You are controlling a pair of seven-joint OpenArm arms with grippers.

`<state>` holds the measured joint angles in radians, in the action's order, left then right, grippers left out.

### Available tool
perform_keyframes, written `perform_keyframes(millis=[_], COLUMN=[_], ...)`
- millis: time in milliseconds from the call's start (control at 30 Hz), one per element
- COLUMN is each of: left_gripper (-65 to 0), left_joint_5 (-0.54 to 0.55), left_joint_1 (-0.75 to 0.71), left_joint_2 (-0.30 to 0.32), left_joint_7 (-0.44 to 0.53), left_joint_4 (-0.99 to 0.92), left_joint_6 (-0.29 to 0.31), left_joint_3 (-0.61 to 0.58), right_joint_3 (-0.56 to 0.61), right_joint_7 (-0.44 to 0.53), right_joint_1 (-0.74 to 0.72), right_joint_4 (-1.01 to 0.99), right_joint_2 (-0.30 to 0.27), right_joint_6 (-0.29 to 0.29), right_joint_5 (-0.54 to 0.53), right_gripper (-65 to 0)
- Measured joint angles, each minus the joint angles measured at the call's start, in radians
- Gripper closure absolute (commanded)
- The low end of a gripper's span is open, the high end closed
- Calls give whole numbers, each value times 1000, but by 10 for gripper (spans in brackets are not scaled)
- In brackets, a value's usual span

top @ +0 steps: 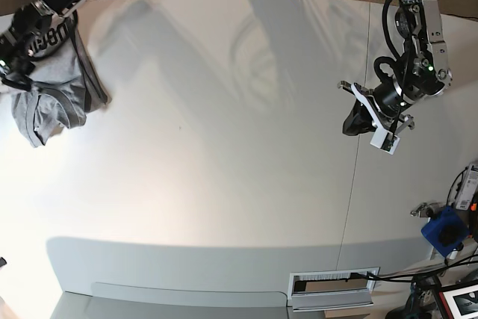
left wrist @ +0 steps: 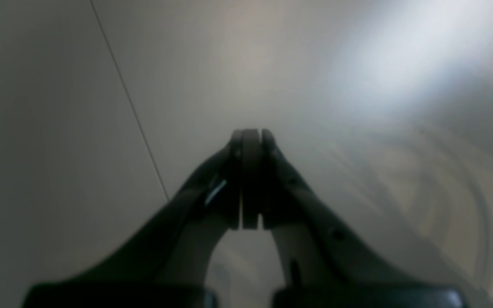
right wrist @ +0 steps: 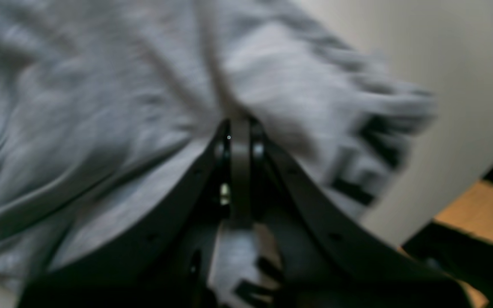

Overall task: Fold the T-shirt properly
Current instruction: 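Carry the folded shirt with the right gripper to the table corner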

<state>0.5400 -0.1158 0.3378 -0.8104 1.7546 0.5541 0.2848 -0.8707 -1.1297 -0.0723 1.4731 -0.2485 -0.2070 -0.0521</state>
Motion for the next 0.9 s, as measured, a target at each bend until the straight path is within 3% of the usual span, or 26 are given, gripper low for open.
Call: perform_keyframes(millis=[267,500,567,733,800,900], left_gripper=[0,0,0,0,0,0], left_joint_5=[4,3,3,4,4,4], left_joint_1=[0,0,0,0,0,0], left_joint_2=[0,1,1,1,1,1], left_joint_7=[0,0,0,0,-1,-1], left_joint_4=[0,0,0,0,0,0], left_joint_6=[0,19,19,19,19,19], left_joint_3=[0,0,0,0,0,0], right_joint_3=[-90,-91,-92,-90,-90,-88], right_joint_7=[24,23,31,14,-19,-75], right_joint_1=[0,0,0,0,0,0], right_joint_4=[-1,-1,0,75,121,146], right_joint_2=[-26,-39,-40,-37,-40,-48], right_joint_6=[2,5,-19,-236,-354,-471], right_joint_5=[-2,-1,-43,-291,-370,-485], right_gripper=[0,0,0,0,0,0])
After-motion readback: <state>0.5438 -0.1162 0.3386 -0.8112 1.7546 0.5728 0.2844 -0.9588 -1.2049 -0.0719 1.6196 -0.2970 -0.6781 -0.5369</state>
